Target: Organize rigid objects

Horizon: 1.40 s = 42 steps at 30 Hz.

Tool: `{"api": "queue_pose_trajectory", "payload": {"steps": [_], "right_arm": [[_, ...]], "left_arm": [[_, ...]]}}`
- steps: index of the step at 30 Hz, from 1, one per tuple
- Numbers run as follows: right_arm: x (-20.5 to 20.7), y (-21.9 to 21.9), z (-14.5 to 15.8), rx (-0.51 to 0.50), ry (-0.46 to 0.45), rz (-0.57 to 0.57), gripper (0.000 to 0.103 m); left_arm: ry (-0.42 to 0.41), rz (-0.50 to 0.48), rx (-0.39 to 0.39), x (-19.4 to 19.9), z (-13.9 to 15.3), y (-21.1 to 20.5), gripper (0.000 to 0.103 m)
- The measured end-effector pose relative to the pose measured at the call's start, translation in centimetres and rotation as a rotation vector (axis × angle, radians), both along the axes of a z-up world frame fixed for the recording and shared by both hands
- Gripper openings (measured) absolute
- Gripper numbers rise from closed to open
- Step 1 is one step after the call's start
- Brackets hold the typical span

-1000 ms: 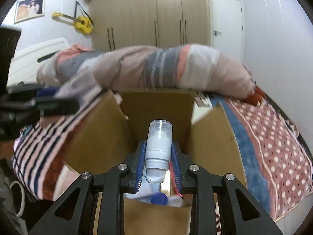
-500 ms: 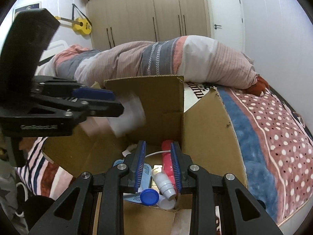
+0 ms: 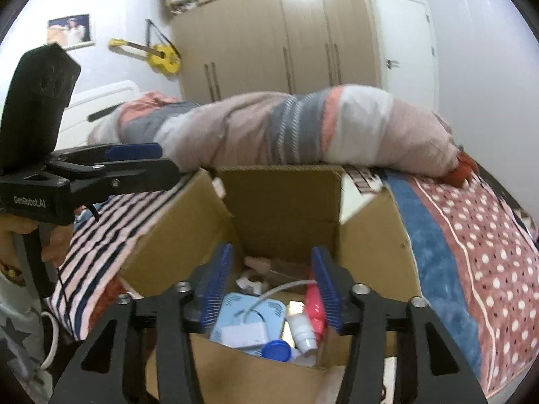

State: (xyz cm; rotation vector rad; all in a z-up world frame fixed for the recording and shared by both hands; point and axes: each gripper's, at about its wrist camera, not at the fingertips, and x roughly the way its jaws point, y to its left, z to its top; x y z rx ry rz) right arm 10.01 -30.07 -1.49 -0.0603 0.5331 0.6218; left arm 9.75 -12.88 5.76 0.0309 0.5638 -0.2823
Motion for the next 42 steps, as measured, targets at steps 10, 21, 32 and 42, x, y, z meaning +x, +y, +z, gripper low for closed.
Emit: {"api": "queue_pose_trajectory", "payload": {"steps": [10, 21, 32, 42], "right_arm": [[-2.8, 1.9, 3.5, 0.093, -0.163, 0.148, 0.102], [-3.8, 3.5, 4.2, 0.081, -0.2, 0.185, 0.103], [-3.9, 3.7, 3.8, 0.073, -0.19, 0.183, 0.103], [-3.9, 3.7, 3.5, 0.072, -0.187, 0.175, 0.103]], "left_arm": [[-0.072, 0.306, -0.006, -6.3, -0.1, 5.3, 0.101], [-0.068, 0.415, -0.036, -8.7, -1.8, 7.5, 0.101], [-0.062, 0.418, -0.022, -8.8, -2.0, 7.5, 0.101], [-0.056, 0.415, -0.022, -8.5, -2.1, 7.4, 0.101]]}}
